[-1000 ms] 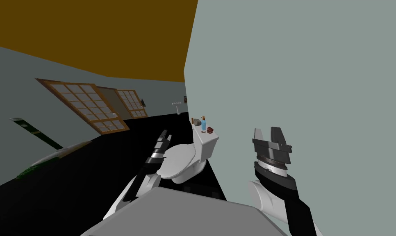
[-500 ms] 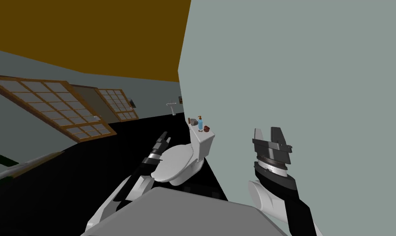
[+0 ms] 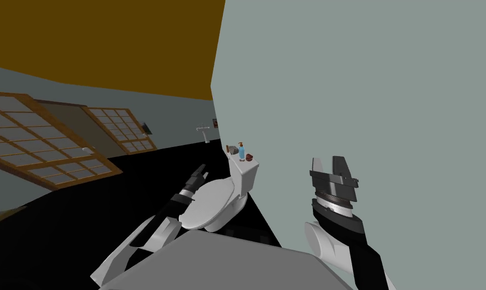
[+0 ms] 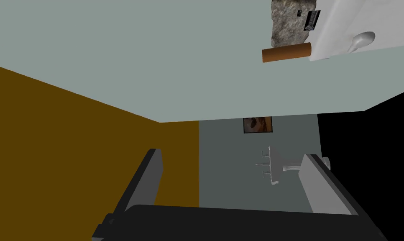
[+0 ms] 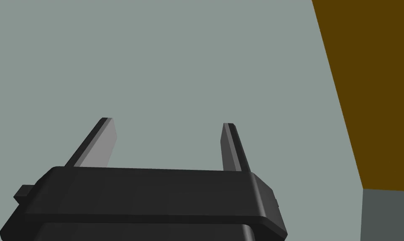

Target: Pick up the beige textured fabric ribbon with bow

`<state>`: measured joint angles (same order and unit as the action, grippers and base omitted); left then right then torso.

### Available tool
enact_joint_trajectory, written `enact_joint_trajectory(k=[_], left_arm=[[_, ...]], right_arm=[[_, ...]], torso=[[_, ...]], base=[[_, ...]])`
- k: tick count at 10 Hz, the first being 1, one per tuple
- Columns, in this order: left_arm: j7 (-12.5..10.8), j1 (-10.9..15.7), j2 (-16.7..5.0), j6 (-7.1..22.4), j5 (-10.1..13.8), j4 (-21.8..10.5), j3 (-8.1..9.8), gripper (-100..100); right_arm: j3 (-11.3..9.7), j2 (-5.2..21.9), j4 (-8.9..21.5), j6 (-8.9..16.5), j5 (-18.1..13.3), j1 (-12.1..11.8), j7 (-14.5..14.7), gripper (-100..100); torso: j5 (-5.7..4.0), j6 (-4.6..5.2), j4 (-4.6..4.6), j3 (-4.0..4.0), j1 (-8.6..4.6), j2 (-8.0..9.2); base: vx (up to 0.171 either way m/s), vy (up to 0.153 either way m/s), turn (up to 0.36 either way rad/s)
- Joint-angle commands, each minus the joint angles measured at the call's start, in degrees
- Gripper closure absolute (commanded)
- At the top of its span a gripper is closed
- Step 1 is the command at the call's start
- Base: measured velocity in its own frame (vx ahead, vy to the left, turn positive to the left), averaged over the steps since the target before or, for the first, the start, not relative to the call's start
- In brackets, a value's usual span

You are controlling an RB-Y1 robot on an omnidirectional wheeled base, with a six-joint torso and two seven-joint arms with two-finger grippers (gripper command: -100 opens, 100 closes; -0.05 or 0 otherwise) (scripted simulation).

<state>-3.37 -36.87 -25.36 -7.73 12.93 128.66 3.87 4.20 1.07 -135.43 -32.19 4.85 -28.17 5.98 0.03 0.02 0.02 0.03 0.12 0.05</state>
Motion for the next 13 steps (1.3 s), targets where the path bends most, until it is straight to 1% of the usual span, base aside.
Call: enact_joint_trajectory(k=[1, 2, 3, 4, 5, 6, 7, 8, 9, 10, 11, 12, 13], left_arm=[[-0.35, -0.09, -1.68, 1.38, 0.49, 0.00, 0.07, -100], [-1.16, -0.91, -3.96, 3.39, 1.79, -0.05, 0.53, -100], [-1.16, -0.91, -4.83, 3.39, 1.79, -0.05, 0.53, -100], [-1.96, -1.73, -6.95, 5.41, 3.17, -0.15, 0.97, -100], [-1.96, -1.73, -8.15, 5.41, 3.17, -0.15, 0.97, -100], [-2.73, -2.56, -10.12, 7.44, 4.62, -0.31, 1.39, -100], [-2.73, -2.56, -11.62, 7.44, 4.62, -0.31, 1.39, -100], [-3.49, -3.39, -13.53, 9.46, 6.15, -0.54, 1.78, -100], [-3.49, -3.39, -15.23, 9.46, 6.15, -0.54, 1.78, -100], [-4.21, -4.21, -16.98, 11.47, 7.75, -0.82, 2.16, -100], [-4.21, -4.21, -18.65, 11.47, 7.75, -0.82, 2.16, -100], [-4.91, -5.03, -20.36, 13.46, 9.41, -1.17, 2.51, -100], [-4.91, -5.03, -22.13, 13.46, 9.41, -1.17, 2.51, -100]], right_arm=[[0.00, 0.00, 0.00, 0.00, 0.00, 0.00, 0.00, 0], [0.01, 0.00, 0.00, 0.00, 0.00, -0.01, 0.00, 0], [0.00, 0.00, 0.00, 0.00, 0.00, 0.00, 0.00, 0], [0.01, 0.00, 0.00, 0.00, 0.00, -0.01, 0.00, 0], [0.00, 0.00, 0.00, 0.00, 0.00, 0.00, 0.00, 0], [0.01, 0.00, 0.00, 0.00, 0.00, -0.01, 0.00, 0], [0.00, 0.00, 0.00, 0.00, 0.00, 0.00, 0.00, 0], [0.01, 0.00, 0.00, 0.00, 0.00, -0.01, 0.00, 0], [0.00, 0.00, 0.00, 0.00, 0.00, 0.00, 0.00, 0], [0.01, 0.00, 0.00, 0.00, 0.00, -0.01, 0.00, 0], [0.00, 0.00, 0.00, 0.00, 0.00, 0.00, 0.00, 0], [0.01, 0.00, 0.00, 0.00, 0.00, -0.02, 0.00, 0], [0.00, 0.00, 0.00, 0.00, 0.00, 0.00, 0.00, 0]], torso=[[0.00, 0.00, 0.00, 0.00, 0.00, 0.00], [0.01, -0.04, 0.00, -0.01, 0.00, -0.02], [0.00, 0.00, 0.00, 0.00, 0.01, 0.01], [0.01, -0.04, 0.00, 0.00, 0.01, 0.00], [0.00, 0.00, 0.00, -0.01, 0.00, -0.01], [0.01, -0.05, 0.00, -0.01, 0.01, -0.03], [0.00, -0.01, 0.00, -0.01, -0.01, -0.03], [0.00, -0.05, -0.01, -0.02, -0.01, -0.04], [0.00, -0.01, -0.01, -0.02, -0.02, -0.03], [0.00, -0.06, 0.00, -0.02, -0.01, -0.03], [0.00, 0.00, -0.01, -0.02, -0.01, -0.04], [0.01, -0.06, -0.01, -0.03, 0.00, -0.06], [0.00, -0.01, -0.01, -0.04, -0.02, -0.07]], base=[[-0.020, 0.018, -0.127], [-0.030, 0.016, -0.232], [-0.026, 0.018, -0.130], [-0.023, 0.014, -0.261], [-0.019, 0.018, -0.119], [-0.020, 0.010, -0.232], [-0.019, 0.012, -0.148], [-0.023, 0.007, -0.263], [-0.023, 0.013, -0.129], [-0.020, 0.010, -0.288], [-0.015, 0.013, -0.142], [-0.014, 0.003, -0.310], [-0.013, 0.010, -0.117]])
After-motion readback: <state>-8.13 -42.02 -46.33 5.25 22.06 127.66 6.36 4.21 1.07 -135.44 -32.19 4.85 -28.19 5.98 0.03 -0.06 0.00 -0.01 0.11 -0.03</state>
